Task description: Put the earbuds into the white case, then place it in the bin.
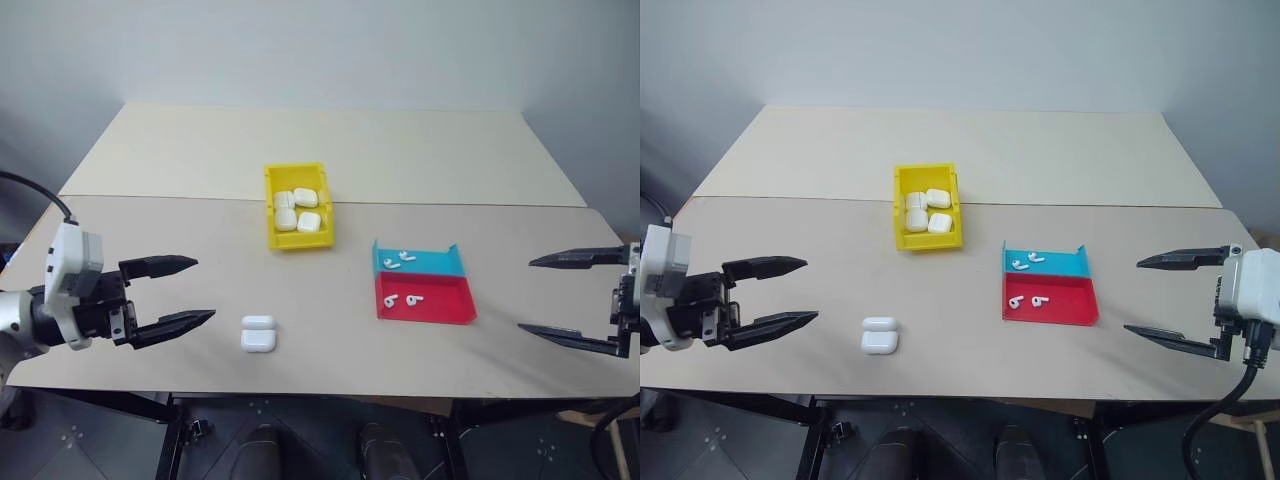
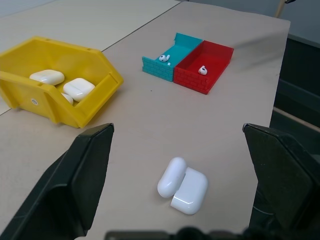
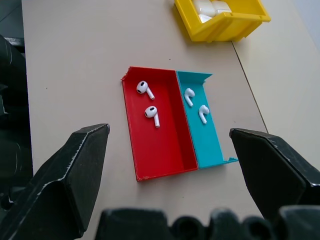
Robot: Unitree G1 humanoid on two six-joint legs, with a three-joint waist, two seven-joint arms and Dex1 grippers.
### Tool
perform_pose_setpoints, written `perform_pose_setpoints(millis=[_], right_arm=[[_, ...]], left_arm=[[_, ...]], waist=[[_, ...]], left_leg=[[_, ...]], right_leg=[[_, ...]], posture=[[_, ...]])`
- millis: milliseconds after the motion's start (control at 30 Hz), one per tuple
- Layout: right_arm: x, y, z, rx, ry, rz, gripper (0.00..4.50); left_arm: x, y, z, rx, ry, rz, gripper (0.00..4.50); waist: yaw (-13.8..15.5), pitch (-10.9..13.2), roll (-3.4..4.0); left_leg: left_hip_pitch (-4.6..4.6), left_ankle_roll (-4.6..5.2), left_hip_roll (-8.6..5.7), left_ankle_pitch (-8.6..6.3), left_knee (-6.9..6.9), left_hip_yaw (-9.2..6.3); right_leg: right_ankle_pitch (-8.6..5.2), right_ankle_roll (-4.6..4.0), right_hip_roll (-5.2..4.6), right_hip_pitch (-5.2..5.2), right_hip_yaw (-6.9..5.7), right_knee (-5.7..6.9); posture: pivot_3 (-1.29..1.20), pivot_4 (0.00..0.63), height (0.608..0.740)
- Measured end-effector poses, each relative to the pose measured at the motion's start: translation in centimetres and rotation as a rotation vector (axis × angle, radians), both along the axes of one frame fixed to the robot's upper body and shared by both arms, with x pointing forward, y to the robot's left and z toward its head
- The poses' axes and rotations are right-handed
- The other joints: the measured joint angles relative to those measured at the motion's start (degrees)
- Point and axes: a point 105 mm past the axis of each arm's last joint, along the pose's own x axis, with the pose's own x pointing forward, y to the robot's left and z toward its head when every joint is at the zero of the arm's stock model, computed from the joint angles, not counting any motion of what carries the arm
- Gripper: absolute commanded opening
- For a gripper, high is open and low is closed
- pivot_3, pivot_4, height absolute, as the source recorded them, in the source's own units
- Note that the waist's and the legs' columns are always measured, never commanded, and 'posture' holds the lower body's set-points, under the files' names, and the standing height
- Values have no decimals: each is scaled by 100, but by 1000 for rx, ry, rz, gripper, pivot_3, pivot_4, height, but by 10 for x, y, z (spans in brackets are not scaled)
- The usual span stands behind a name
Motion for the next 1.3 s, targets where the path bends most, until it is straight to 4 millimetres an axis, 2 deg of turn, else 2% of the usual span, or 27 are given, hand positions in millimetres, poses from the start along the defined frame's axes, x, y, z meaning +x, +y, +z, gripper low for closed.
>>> perform_pose_setpoints(millis=[333, 500, 633, 733, 867, 967, 1100, 1200, 1300], right_arm=[[4, -3, -5, -3, 24, -15, 4473], [11, -6, 0, -41, 29, -46, 4473], [12, -7, -2, -34, 60, -81, 4473], [11, -8, -8, -40, 89, -104, 4473], [11, -6, -13, -46, 106, -117, 4473], [14, -4, -15, -40, 111, -116, 4473], [21, -1, -19, -40, 125, -115, 4473], [25, 0, -17, -60, 139, -110, 4473], [28, -2, -13, -72, 151, -113, 4473]], left_arm=[[15, 2, 9, 24, -62, 148, 4500], [26, -10, 20, 40, -57, 279, 4500], [27, -29, 26, 12, 4, 343, 4500], [34, -29, 26, 19, 52, 468, 4500], [32, -34, 11, 173, 110, 607, 4500], [19, -43, -3, 240, 212, 632, 4500], [-9, -57, -39, 306, 396, 610, 4500], [-22, -56, -55, 368, 461, 626, 4500], [-28, -61, -63, 327, 509, 643, 4500]], waist=[[2, 0, 0], [2, 0, 0], [13, 0, -1], [9, -1, -2], [-27, 0, -8], [-35, -1, -5], [-9, -1, -2], [17, -2, 1], [36, -3, 7]], left_leg=[[0, 0, 0, 0, 0, 0], [3, 0, 0, 0, 1, -2], [0, 0, 0, 0, 1, -5], [7, 0, -2, 0, 4, -7], [13, -1, -1, -1, 1, -3], [20, -1, -1, -1, -3, 2], [27, -3, -2, 0, -4, 10], [35, -3, -3, 0, -6, 13], [49, -3, -3, 0, -11, 13]], right_leg=[[0, 0, -1, 1, 0, 0], [0, 0, -1, 1, 1, 7], [0, 1, -2, 0, 1, 8], [0, 1, -2, 5, 4, 14], [0, 1, -3, 4, 15, 16], [0, -1, -4, 4, 20, 18], [-3, -6, -2, 8, 20, 20], [-5, -8, -1, 17, 19, 15], [-6, -9, -1, 40, 14, 0]], posture=[[0, 150, 740], [0, 150, 740], [0, 150, 740], [0, 150, 740], [0, 150, 740], [0, 150, 740], [0, 150, 740], [0, 150, 740], [0, 150, 740]])
